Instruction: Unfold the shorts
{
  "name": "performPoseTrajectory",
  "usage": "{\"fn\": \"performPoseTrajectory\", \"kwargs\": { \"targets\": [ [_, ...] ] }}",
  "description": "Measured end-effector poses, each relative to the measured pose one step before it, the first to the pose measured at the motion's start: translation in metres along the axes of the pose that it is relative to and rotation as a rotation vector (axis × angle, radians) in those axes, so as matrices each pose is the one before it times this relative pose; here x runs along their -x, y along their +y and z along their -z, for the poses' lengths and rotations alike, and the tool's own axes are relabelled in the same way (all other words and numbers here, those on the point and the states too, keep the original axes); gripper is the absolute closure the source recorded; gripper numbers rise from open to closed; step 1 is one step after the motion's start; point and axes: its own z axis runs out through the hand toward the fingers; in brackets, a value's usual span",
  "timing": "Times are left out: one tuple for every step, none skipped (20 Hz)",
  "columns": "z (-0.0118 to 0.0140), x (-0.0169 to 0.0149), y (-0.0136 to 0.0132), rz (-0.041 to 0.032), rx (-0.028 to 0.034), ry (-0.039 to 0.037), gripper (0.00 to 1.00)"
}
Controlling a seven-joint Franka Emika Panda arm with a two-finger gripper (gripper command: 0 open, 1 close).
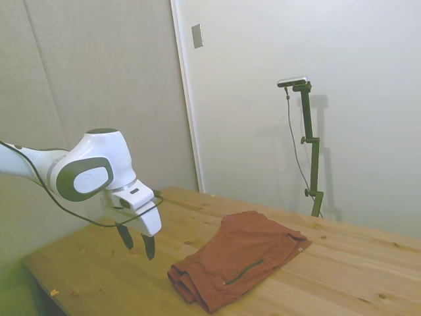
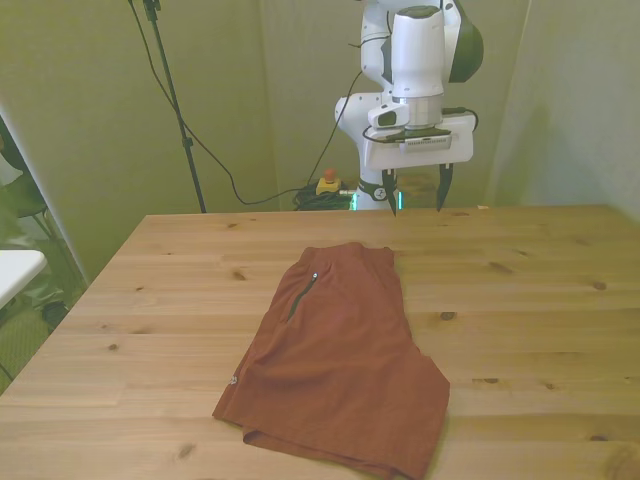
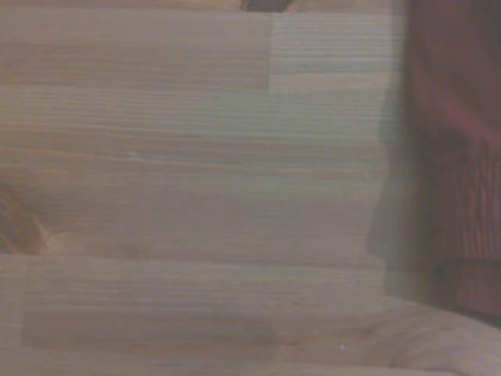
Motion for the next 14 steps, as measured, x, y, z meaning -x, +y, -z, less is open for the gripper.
{"fn": "performPoseTrajectory", "kwargs": {
  "targets": [
    [-0.00037, -0.00014, 0.00002, 0.00196, 0.00223, 0.00139, 0.00],
    [-0.00050, -0.00030, 0.00031, 0.00694, 0.00561, 0.00739, 0.00],
    [0.00015, -0.00121, -0.00042, 0.00504, 0.00025, 0.01201, 0.00],
    [0.00049, -0.00249, -0.00054, -0.00288, -0.00264, 0.01269, 0.00],
    [0.00124, -0.00574, 0.00027, -0.01051, -0.00583, 0.01708, 0.00],
    [0.00259, -0.00957, 0.00176, -0.01663, -0.00952, 0.01605, 0.00],
    [0.00306, -0.01292, 0.00297, -0.02221, -0.01069, 0.01284, 0.00],
    [0.00423, -0.01711, 0.00406, -0.03033, -0.01417, 0.01437, 0.00],
    [0.00367, -0.01904, 0.00415, -0.03189, -0.01212, 0.01237, 0.00],
    [0.00217, -0.02049, 0.00441, -0.03118, -0.00936, 0.00939, 0.00],
    [0.00115, -0.02408, 0.00526, -0.03474, -0.01064, 0.01391, 0.00],
    [-0.00002, -0.02566, 0.00526, -0.02910, -0.01011, 0.01090, 0.00],
    [-0.00232, -0.02558, 0.00500, -0.02207, -0.01153, 0.00403, 0.00],
    [-0.00436, -0.02562, 0.00485, -0.02232, -0.01604, -0.00169, 0.00]
  ]
}}
